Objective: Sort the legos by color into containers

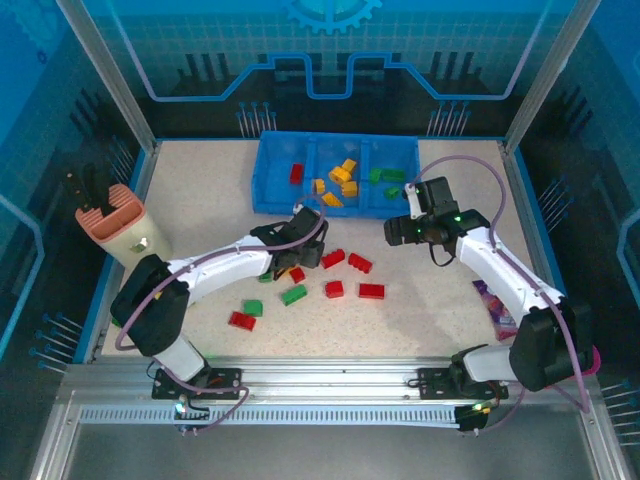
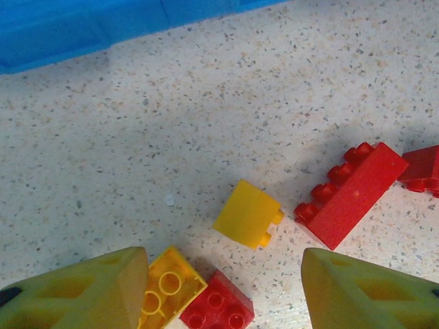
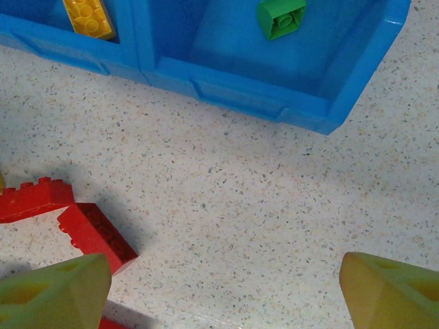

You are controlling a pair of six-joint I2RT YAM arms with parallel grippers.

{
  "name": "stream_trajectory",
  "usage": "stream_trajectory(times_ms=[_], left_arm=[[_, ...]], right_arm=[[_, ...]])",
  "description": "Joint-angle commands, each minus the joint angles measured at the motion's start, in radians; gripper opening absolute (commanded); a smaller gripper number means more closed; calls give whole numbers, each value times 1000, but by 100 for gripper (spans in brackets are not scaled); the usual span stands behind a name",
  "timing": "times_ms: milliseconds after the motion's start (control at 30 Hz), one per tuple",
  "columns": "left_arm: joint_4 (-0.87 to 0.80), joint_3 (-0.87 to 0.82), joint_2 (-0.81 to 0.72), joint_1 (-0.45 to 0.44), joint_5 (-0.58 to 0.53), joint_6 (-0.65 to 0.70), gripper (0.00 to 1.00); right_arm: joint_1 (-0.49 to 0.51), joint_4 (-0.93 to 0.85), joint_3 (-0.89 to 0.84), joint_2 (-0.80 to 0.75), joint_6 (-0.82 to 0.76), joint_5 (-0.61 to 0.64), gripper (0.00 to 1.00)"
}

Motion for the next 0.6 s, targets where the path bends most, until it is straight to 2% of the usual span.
stream_trajectory(times_ms=[0, 233, 567], left_arm=[[13, 2, 42, 15, 48, 32, 62], [45, -10, 86, 66, 122, 54, 62], [70, 9, 156, 71, 193, 103, 62]], right_arm=[[7, -9, 3, 3, -3, -9, 88], [7, -4, 0, 23, 0, -3, 88], [7, -3, 21, 65, 0, -5, 88]])
